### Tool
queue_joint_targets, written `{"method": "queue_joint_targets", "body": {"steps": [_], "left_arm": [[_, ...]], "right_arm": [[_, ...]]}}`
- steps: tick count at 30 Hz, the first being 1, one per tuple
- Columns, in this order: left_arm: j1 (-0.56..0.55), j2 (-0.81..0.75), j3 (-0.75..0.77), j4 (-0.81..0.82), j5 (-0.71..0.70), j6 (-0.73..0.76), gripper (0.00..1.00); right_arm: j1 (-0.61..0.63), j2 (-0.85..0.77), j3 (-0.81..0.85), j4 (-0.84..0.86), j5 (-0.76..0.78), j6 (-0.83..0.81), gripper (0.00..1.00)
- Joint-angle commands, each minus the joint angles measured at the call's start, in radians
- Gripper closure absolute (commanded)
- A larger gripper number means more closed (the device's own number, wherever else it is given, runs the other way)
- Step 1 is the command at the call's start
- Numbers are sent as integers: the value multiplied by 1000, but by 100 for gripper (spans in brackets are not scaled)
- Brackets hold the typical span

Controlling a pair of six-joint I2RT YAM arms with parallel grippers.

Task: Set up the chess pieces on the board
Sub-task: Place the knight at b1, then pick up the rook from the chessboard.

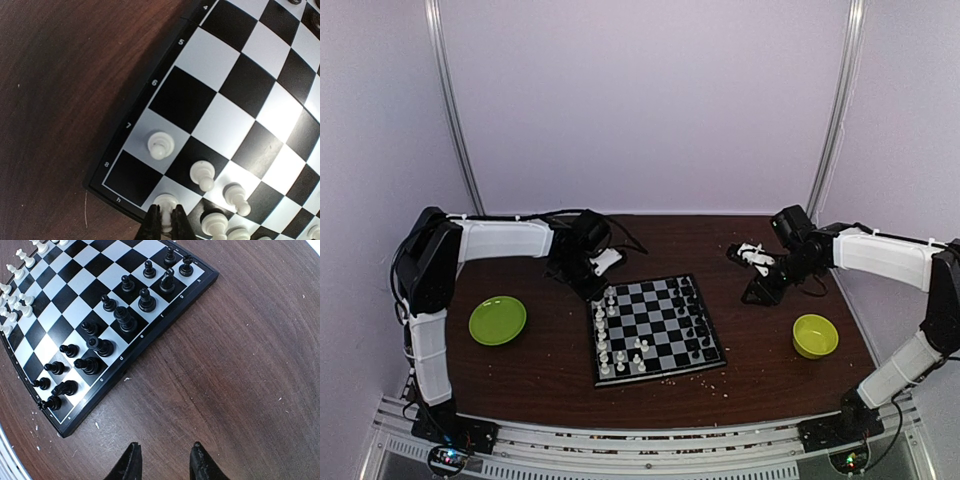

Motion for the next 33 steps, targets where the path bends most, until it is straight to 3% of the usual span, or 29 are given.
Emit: {"method": "queue_joint_targets", "body": {"steps": [1, 18, 27, 33], "left_arm": [[12, 22, 23, 36, 21, -10, 93], [12, -40, 34, 3, -29, -24, 77], [3, -232, 33, -15, 3, -37, 72], [-86, -331, 9, -16, 27, -16, 73]], "right_arm": [[-7, 15, 1, 0, 17, -10, 67], [-7, 14, 6, -6, 10, -13, 67], [-7, -18, 13, -8, 4, -19, 67], [-7, -69, 16, -7, 2, -8, 66]]}}
